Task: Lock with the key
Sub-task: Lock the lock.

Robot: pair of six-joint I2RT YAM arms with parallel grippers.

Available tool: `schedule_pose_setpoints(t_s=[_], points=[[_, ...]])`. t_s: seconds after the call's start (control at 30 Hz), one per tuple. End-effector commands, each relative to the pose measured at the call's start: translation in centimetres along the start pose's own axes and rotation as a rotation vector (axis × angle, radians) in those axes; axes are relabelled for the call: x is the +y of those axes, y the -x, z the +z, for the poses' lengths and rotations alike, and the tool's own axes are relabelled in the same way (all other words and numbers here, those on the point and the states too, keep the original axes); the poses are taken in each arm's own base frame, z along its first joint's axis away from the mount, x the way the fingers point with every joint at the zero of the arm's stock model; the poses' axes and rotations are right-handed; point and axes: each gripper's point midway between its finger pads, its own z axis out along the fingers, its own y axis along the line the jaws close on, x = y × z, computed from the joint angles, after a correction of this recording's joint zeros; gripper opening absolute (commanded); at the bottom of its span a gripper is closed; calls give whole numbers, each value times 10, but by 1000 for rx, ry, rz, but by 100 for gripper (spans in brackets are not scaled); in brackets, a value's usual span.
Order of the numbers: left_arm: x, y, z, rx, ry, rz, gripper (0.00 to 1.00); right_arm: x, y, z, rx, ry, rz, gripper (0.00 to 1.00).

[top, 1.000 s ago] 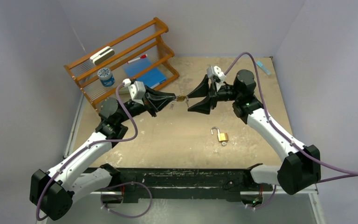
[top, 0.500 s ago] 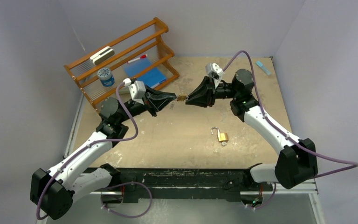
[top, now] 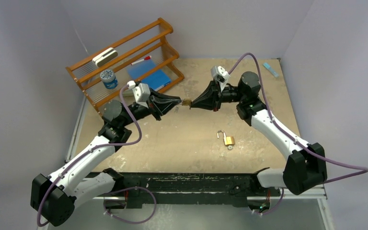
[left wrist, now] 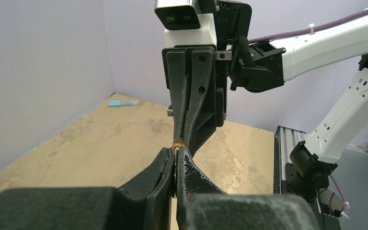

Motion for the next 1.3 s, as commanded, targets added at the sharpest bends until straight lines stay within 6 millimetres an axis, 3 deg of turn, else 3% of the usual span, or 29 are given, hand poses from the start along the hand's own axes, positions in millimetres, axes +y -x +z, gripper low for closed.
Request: schedule_pose_setpoints(t_s=[0.0,1.03,1.13,1.27], points=[[-2,22,-3,-64,11,61,0,13,3,-3,3,10,-37,0],[2,31,-14,-87,77,98,0,12,-19,-19,10,-108,3,0],[17,24,-13,-61,142,94,0,0,-20,-21,3,-184,11,0],[69,5,-18,25,400,79,0,-33,-27,-33,10,-395,42,0]])
